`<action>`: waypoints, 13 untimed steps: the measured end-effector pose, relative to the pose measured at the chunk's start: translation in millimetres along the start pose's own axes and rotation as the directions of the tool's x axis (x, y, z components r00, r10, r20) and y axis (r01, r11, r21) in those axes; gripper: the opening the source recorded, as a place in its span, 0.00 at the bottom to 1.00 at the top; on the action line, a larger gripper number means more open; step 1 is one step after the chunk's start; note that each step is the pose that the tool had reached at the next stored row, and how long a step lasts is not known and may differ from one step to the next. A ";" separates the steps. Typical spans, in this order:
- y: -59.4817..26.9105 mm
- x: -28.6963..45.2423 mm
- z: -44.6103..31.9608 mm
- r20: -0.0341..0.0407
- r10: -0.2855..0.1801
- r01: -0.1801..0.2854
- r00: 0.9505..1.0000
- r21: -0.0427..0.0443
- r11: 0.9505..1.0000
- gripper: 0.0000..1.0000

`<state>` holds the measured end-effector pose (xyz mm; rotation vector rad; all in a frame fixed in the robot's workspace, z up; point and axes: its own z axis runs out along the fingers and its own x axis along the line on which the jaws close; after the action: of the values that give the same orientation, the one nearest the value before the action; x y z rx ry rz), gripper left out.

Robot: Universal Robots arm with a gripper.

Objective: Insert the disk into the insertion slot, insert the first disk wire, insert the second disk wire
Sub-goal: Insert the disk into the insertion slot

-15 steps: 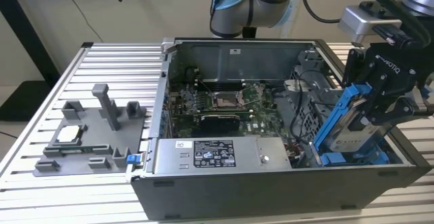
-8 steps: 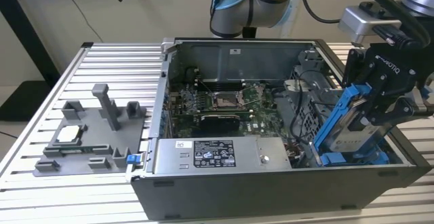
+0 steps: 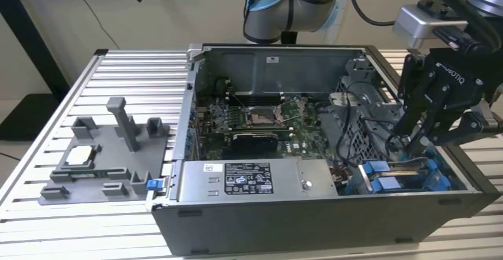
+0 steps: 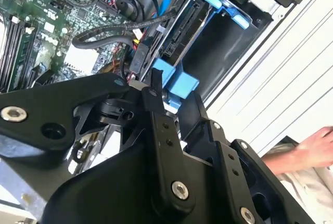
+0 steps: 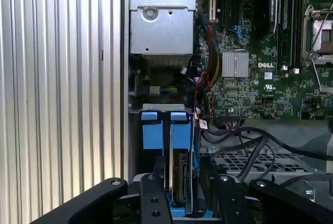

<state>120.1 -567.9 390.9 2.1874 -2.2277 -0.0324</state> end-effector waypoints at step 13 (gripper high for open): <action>3.6 -5.1 -4.6 0.003 0.000 0.000 1.000 0.005 1.000 1.00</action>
<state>116.7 -562.8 395.6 2.1913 -2.2315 -0.0304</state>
